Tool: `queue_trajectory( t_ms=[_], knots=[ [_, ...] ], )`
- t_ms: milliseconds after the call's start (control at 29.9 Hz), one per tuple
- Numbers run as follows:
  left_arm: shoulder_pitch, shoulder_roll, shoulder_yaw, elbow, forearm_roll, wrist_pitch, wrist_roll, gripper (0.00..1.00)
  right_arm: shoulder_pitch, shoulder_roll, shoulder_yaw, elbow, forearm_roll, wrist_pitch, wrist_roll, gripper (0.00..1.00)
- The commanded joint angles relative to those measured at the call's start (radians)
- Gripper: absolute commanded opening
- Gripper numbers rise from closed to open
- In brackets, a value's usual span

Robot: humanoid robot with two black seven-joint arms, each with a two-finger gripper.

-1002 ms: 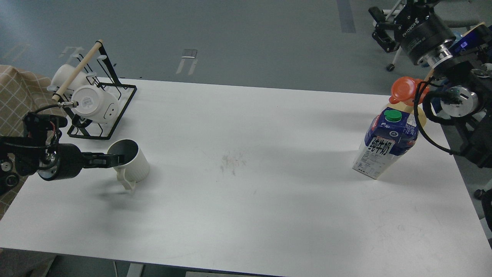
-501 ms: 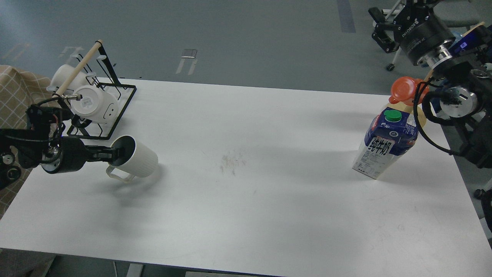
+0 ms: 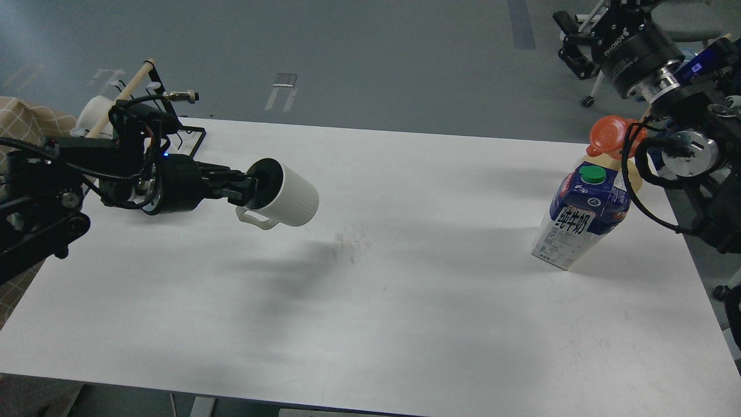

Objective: Place cup and milk with both arms
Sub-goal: 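Lift the mug and carry it toward the table center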

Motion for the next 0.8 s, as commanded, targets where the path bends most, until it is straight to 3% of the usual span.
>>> queue_trajectory(
  t_ms=[0,200,467,768],
  knots=[
    [-0.034,-0.080,0.001,0.012,0.096,0.000,0.001,0.00,-0.001,-0.012,-0.001,0.016,0.000,0.000,0.002,1.00],
    [-0.075,-0.179,0.044,0.057,0.186,0.000,0.001,0.00,-0.016,-0.055,-0.001,0.050,0.000,0.000,0.014,1.00],
    [-0.305,-0.241,0.381,0.115,0.184,0.000,-0.008,0.00,-0.062,-0.118,-0.001,0.099,0.000,0.000,0.015,1.00],
    [-0.376,-0.337,0.455,0.158,0.186,0.000,-0.008,0.00,-0.070,-0.148,0.000,0.111,0.002,0.000,0.035,1.00]
  ],
)
